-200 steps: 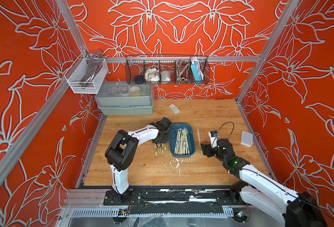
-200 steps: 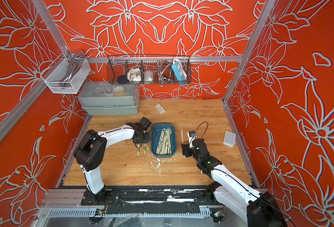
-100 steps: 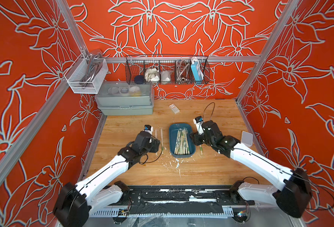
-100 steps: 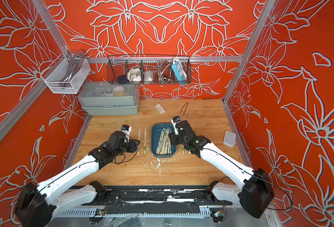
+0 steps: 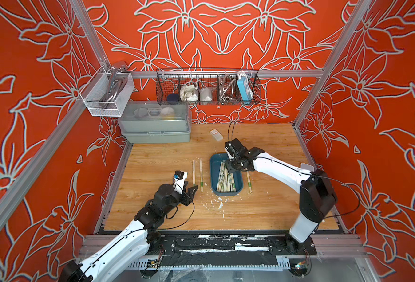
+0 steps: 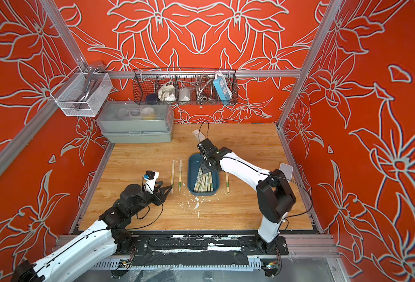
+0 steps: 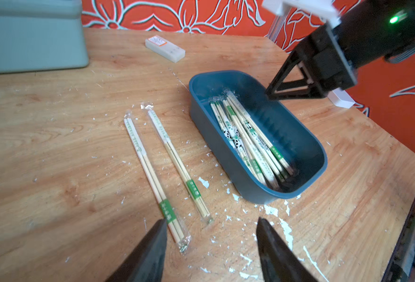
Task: Take the paired disposable chopsticks out of the storage box
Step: Pick up the paired disposable chopsticks from the storage box.
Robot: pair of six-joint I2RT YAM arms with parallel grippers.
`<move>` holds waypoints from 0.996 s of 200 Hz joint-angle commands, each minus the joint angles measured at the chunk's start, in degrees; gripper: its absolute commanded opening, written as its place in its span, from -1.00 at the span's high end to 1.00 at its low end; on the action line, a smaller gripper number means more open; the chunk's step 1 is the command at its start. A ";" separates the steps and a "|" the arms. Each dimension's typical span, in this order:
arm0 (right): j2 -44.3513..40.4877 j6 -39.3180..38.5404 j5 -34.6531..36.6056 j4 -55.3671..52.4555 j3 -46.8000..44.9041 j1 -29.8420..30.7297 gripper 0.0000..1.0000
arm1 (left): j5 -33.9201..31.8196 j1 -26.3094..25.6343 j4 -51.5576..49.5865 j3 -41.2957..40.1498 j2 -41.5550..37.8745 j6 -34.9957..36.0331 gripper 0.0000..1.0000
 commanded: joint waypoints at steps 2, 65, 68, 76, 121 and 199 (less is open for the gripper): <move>3.39 0.92 0.93 -4.07 3.53 0.29 0.15 | -0.73 -0.24 3.00 0.55 0.32 1.21 -0.18; 10.38 2.20 3.05 -5.43 7.66 -1.00 0.28 | -1.57 -0.24 3.56 1.45 3.81 1.19 -0.19; 10.69 2.31 3.19 -5.59 7.86 -1.10 0.29 | -1.52 -0.26 3.56 1.53 4.00 1.23 -0.19; 11.40 2.26 3.31 -5.61 8.14 -1.33 0.29 | -1.26 -0.24 3.63 1.69 4.47 1.28 -0.19; 14.05 2.00 2.81 -4.37 8.71 -2.46 0.36 | -1.51 -0.28 3.69 2.79 7.89 1.27 -0.19; 16.83 1.03 -0.58 -1.00 8.72 -3.75 0.49 | -1.69 -0.24 3.65 3.39 9.74 1.49 -0.19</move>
